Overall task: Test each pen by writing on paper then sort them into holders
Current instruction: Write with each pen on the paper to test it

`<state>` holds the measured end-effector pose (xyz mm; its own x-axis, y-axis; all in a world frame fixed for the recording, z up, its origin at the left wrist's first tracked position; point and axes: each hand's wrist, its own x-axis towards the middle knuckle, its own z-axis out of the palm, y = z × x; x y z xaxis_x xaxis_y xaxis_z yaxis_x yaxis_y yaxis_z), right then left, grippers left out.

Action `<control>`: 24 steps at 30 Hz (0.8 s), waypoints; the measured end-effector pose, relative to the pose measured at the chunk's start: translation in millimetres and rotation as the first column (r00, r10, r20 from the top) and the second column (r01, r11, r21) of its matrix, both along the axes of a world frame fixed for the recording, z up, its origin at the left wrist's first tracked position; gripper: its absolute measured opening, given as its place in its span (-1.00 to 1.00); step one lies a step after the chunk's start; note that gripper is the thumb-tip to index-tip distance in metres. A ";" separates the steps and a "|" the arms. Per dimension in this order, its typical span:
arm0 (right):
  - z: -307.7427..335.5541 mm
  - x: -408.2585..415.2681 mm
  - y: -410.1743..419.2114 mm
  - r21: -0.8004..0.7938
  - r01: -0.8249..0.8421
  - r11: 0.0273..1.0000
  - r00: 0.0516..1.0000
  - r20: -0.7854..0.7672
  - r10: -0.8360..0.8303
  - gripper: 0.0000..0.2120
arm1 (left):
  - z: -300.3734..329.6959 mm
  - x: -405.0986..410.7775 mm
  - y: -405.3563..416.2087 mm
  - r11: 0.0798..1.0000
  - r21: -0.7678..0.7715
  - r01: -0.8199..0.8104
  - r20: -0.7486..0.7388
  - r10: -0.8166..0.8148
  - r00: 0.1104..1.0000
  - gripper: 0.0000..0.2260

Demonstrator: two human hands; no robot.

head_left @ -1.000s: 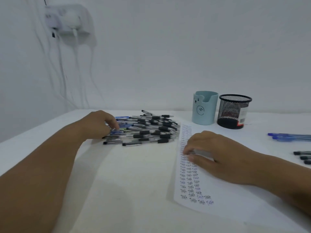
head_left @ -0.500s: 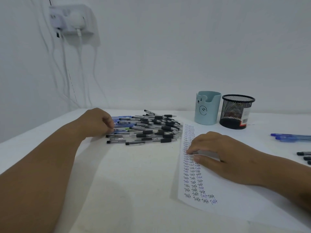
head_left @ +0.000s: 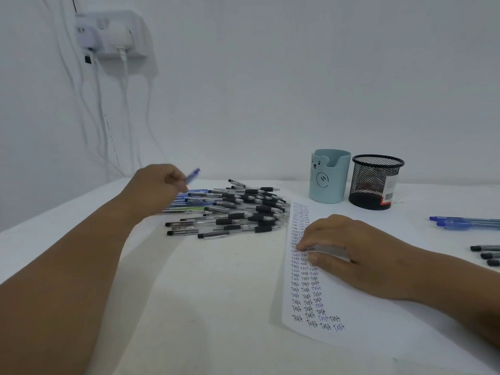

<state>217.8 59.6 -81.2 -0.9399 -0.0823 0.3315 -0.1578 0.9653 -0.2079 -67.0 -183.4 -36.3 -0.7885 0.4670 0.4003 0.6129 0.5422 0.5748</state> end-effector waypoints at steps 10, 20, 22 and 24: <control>1.1 0.1 -0.1 -0.006 -0.002 1.000 1.000 -0.004 0.002 -0.75 | 15.0 63.5 42.6 0.195 0.958 -0.211 0.261 -0.897 0.358 -0.52; 6.9 7.5 -0.2 -0.134 0.074 0.988 0.987 -0.129 -0.091 -0.75 | 0.8 109.8 69.3 0.222 0.949 -0.223 0.264 -0.947 0.182 -0.66; 10.1 10.2 -2.2 -0.147 0.108 0.983 0.953 -0.265 -0.145 -0.70 | -2.0 117.4 73.3 0.255 0.955 -0.149 0.275 -0.952 0.138 -0.70; 14.0 10.6 -4.8 -0.074 0.171 0.982 0.916 -0.355 -0.187 -0.62 | -5.3 124.0 77.5 0.307 0.949 -0.064 0.313 -0.943 0.110 -0.74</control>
<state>228.5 54.8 -67.3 -0.7548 0.0971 0.6487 -0.0546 0.9763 -0.2095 57.0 -105.9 -41.5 -0.5139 0.8374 0.1861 -0.5371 -0.4832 0.6913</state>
